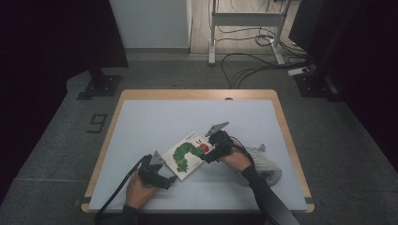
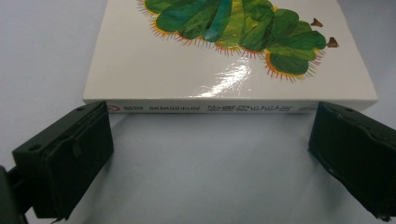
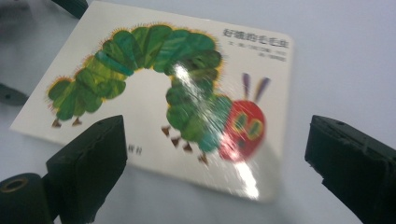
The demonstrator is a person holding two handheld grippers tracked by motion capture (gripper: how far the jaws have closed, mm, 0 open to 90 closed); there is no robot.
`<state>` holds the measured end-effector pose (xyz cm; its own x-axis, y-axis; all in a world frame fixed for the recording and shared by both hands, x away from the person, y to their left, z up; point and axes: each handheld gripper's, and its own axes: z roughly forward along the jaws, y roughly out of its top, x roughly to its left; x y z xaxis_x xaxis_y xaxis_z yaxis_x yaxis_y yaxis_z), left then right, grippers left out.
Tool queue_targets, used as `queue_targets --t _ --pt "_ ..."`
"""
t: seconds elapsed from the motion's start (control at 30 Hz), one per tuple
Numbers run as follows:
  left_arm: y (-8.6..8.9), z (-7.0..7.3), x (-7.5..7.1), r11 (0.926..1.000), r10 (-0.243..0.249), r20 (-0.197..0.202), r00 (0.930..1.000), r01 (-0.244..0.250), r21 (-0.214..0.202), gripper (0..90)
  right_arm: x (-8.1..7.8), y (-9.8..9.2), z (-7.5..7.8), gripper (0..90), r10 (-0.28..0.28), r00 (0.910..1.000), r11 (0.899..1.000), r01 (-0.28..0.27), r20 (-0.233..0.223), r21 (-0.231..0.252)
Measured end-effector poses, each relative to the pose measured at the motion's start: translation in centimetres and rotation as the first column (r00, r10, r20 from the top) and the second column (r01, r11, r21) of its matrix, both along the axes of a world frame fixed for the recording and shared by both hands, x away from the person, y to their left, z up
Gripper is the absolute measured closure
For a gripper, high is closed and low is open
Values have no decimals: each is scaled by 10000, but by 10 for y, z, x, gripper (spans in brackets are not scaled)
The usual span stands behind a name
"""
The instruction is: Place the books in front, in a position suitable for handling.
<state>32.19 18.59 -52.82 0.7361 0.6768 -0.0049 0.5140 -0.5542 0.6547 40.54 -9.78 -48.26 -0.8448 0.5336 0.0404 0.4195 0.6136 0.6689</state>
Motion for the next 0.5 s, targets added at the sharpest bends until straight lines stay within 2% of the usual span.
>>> queue_targets --t 0.07,0.17,0.23,0.27,0.3,0.33,0.4,0.47,0.5 --pt "0 0 0 10000 1 1 10000 -1 -3 0 -2 -5 4 54 -66 10000 10000 67 40 -57" --pt "0 0 0 10000 9 -13 10000 -9 -16 0 -9 -26 13 55 -413 9990 9986 418 171 -313" --pt "0 0 0 10000 4 -1 10000 -4 -2 0 -11 -32 15 54 -483 9986 9979 491 206 -417" --pt "0 0 0 10000 4 -6 10000 -4 -7 0 -15 -45 17 43 -755 9968 9956 767 247 -530" --pt "0 0 0 10000 4 -6 10000 -4 -7 0 -15 -45 17 43 -755 9968 9956 767 247 -530" --pt "0 0 0 10000 1 -10 10000 -1 -7 0 -20 -59 19 29 -1009 9946 9931 1022 258 -582" --pt "0 0 0 10000 -2 -18 10000 2 -22 0 -24 -72 19 12 -1260 9914 9885 1284 343 -795" --pt "0 0 0 10000 -2 -11 10000 2 -20 0 -30 -84 19 0 -1451 9886 9845 1483 395 -935" --pt "0 0 0 10000 -2 -11 10000 2 -20 0 -30 -84 19 0 -1451 9886 9845 1483 395 -935"
